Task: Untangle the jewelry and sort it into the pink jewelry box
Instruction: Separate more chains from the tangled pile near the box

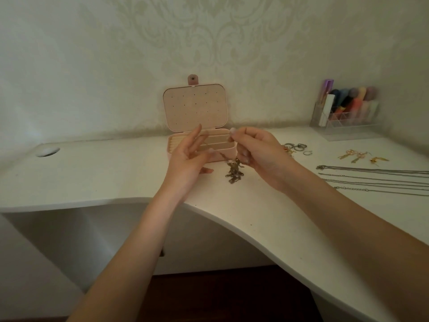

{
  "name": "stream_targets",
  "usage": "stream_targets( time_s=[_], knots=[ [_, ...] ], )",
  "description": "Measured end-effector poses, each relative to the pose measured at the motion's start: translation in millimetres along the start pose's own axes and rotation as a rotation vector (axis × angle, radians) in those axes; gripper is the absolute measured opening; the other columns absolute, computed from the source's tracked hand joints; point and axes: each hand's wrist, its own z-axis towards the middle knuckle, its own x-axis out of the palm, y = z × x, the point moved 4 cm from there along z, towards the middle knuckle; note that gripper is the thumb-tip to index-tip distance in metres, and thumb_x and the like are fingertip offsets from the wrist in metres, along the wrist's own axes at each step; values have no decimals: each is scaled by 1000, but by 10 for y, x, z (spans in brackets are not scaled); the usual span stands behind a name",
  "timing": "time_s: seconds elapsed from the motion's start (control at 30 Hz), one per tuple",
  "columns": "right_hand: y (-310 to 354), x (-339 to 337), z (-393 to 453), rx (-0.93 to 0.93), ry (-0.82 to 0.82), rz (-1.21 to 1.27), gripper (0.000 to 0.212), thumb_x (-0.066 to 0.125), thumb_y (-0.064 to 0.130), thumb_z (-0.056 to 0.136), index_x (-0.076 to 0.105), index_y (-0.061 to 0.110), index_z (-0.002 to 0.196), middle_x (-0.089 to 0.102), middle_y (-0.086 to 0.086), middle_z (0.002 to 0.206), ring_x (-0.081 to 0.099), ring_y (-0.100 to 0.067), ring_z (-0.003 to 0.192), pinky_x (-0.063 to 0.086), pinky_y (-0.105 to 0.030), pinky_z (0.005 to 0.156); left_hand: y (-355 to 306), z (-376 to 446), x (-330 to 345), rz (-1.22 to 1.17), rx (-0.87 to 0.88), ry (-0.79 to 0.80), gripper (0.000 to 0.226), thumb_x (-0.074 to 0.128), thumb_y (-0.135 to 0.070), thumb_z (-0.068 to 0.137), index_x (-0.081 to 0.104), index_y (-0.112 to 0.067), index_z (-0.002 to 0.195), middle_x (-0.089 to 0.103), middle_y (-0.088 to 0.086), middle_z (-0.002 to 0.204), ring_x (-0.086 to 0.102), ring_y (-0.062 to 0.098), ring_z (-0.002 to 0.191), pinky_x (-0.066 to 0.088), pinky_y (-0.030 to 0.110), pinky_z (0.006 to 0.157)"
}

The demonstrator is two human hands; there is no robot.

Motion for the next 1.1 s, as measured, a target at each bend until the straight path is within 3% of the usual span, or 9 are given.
stream_targets(
  time_s=[0.13,0.2,0.27,0.4,0.53,0.67,0.8,0.93,1.1],
  knots=[
    [40,1,-9,-90,-30,-151,21,54,25,96,66,11,84,43,5,46,35,-8,39,40,-24,45,-39,3,-70,122,126,-143,65,70,-5,81,41,-20,138,56,-2,128,60,2,86,52,23,85],
    [46,-4,-12,-101,-67,-140,21,55,24,96,64,10,85,43,2,48,37,-5,35,53,-45,62,-60,-2,-84,261,173,-212,68,76,-14,77,41,-21,134,50,-3,119,55,2,85,50,13,79],
    [61,-24,-15,-91,-100,-66,21,53,23,97,63,8,87,42,-3,53,40,-4,35,55,-50,79,-51,0,-75,246,127,-206,70,78,-19,76,40,-21,135,46,-3,116,54,2,89,47,7,73],
    [61,-41,-7,-72,-48,125,20,47,22,99,59,10,89,54,-3,61,60,-16,54,56,-26,66,-37,28,62,298,94,14,40,66,-22,86,56,-16,124,58,-8,115,58,-6,97,45,7,80],
    [37,21,9,-34,61,254,21,43,23,100,58,10,91,55,-3,67,62,-19,67,55,-28,75,9,4,266,354,74,343,19,63,-13,89,65,-19,107,68,-9,106,61,-4,100,45,13,89],
    [70,65,-1,-25,103,273,22,43,24,100,59,12,92,56,-1,69,61,-17,66,54,-28,78,35,-14,307,430,68,450,8,61,-12,90,66,-7,87,70,-3,79,59,2,74,45,17,71],
    [107,-29,-3,-41,39,229,19,46,25,99,61,14,93,52,0,68,55,-11,56,52,-31,70,36,22,168,104,-26,285,4,64,-7,86,65,-10,86,72,9,86,67,18,87,51,27,86],
    [115,-79,1,-39,-22,235,17,49,23,98,62,12,95,50,-1,67,54,-10,52,56,-32,71,12,18,140,15,-58,242,12,61,-8,87,60,-15,78,71,-5,70,66,7,69,53,18,67],
    [73,-111,11,-54,-190,123,15,53,18,97,61,7,90,56,-4,65,60,-14,56,60,-33,68,-12,10,141,-37,-74,217,12,54,-10,93,56,-12,81,61,-5,58,58,10,53,53,23,52]
  ],
)
